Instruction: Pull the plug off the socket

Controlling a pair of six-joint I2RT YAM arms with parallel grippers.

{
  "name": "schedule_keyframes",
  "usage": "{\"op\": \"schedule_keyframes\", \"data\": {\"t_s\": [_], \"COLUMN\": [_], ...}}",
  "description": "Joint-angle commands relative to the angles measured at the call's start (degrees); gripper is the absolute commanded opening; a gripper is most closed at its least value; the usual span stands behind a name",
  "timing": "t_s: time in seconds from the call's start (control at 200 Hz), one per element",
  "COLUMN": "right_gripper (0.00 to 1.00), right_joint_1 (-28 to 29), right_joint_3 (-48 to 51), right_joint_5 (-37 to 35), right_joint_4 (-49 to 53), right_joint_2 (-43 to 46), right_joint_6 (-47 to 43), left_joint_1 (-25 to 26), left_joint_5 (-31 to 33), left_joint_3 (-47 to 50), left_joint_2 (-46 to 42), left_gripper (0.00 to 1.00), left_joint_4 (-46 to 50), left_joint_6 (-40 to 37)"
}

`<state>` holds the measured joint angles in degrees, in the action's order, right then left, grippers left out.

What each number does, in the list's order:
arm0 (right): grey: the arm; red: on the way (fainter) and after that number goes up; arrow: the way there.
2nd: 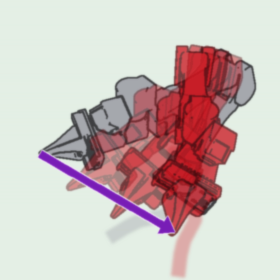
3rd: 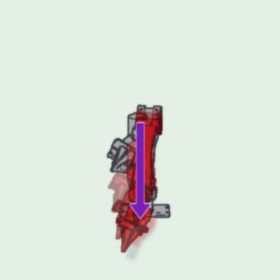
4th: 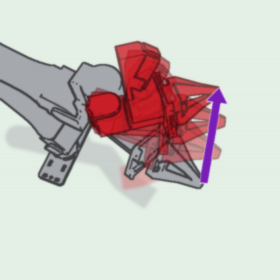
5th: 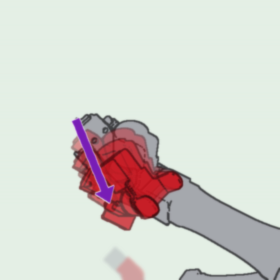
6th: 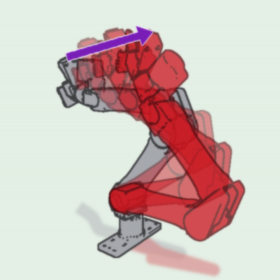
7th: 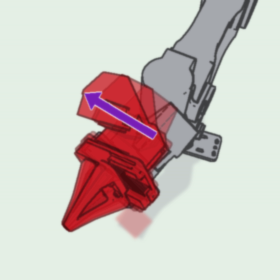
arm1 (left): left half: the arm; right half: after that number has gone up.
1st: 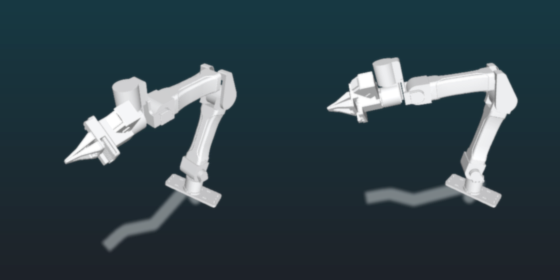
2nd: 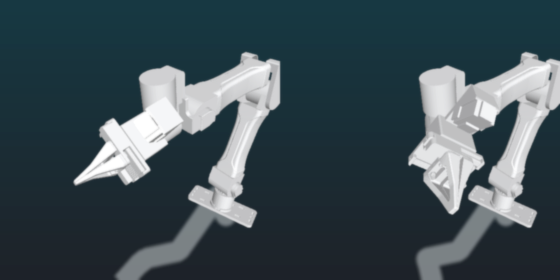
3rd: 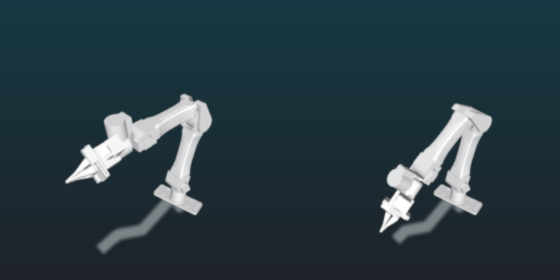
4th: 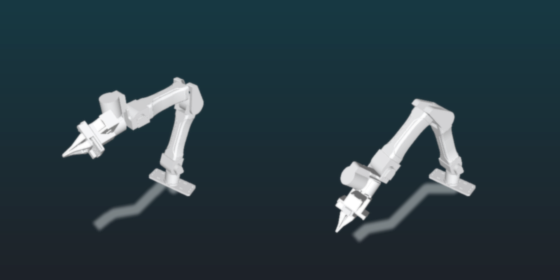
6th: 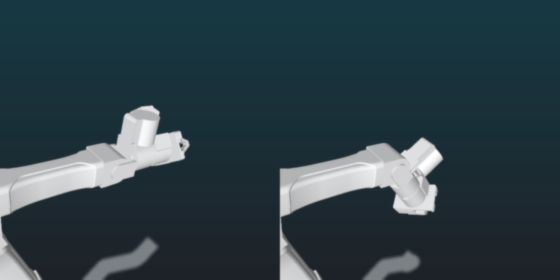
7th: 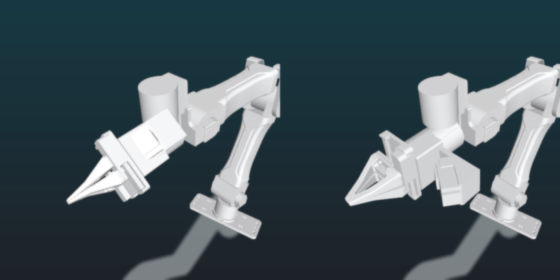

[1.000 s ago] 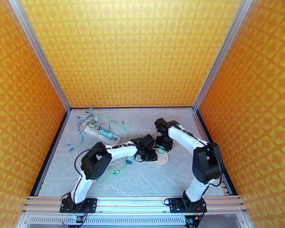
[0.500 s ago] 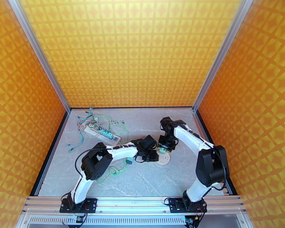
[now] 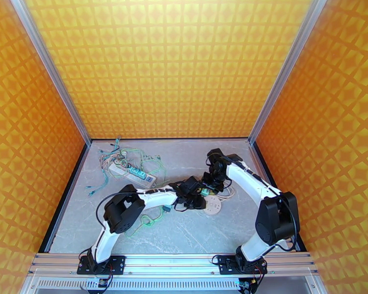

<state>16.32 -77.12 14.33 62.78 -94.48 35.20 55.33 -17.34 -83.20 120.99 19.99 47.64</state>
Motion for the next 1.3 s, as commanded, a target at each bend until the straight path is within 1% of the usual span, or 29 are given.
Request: {"op": "schedule_keyframes", "data": {"t_s": [0.0,0.085,0.19,0.245,0.41,0.605,0.68,0.74,0.765,0.795,0.925,0.99,1.05,1.15,1.225,1.295], "right_gripper": [0.31,0.31,0.3,0.3,0.32,0.31,0.31,0.31,0.31,0.31,0.32,0.35,0.4,0.6,0.68,0.72], "right_joint_1": [0.0,0.0,0.0,0.0,0.0,0.0,0.0,0.0,0.0,0.0,0.0,0.0,0.0,0.0,0.0,0.0], "right_joint_3": [-3.0,-3.3,-3.1,-2.3,-1.5,-1.7,-3.4,-4.7,-5.2,-5.8,-5.7,-4.9,-4.2,-2.9,-1.5,-0.3], "right_joint_5": [-2.3,-3.3,-5.5,-6.7,-12.3,-20.4,-22.6,-23.6,-24.0,-24.5,-25.7,-25.6,-25.0,-24.4,-23.7,-22.9], "right_joint_4": [-4.7,-8.6,-14.0,-17.8,-27.7,-37.0,-38.4,-39.2,-39.5,-39.6,-42.3,-43.2,-43.5,-43.1,-42.8,-42.5], "right_joint_2": [1.1,0.6,-0.3,-0.7,-3.7,-9.9,-13.5,-16.6,-17.6,-19.0,-21.8,-22.5,-22.6,-21.8,-19.9,-17.3], "right_joint_6": [-0.9,-0.6,-0.3,-0.1,-1.4,-3.1,-4.6,-6.0,-6.5,-6.9,-7.7,-7.8,-7.9,-8.0,-8.4,-8.8], "left_joint_1": [-1.1,-1.9,-2.7,-3.1,-4.7,-6.9,-7.8,-8.4,-8.6,-9.0,-9.8,-10.5,-11.0,-12.0,-13.2,-14.5], "left_joint_5": [8.0,8.7,10.4,10.5,11.7,15.2,17.2,18.7,19.4,20.0,22.7,23.5,24.2,24.6,24.6,24.6], "left_joint_3": [3.5,1.8,0.2,0.2,1.2,3.4,4.8,6.4,7.1,8.0,11.7,13.4,14.8,16.7,17.5,17.7], "left_joint_2": [-1.3,-5.9,-10.9,-13.7,-21.4,-32.0,-36.0,-39.4,-40.7,-42.4,-48.4,-50.7,-52.5,-54.4,-55.0,-55.0], "left_gripper": [0.38,0.48,0.53,0.59,0.7,0.81,0.89,0.92,0.97,1.0,0.99,0.99,0.99,0.99,0.99,0.99], "left_joint_4": [19.4,21.2,23.8,24.4,26.4,30.0,31.4,32.1,32.4,32.6,33.7,34.2,34.4,34.6,34.4,34.1], "left_joint_6": [-2.6,-3.8,-4.8,-5.3,-5.1,-4.8,-4.2,-3.8,-3.4,-3.0,-1.5,-0.5,0.1,0.6,0.1,-0.8]}}
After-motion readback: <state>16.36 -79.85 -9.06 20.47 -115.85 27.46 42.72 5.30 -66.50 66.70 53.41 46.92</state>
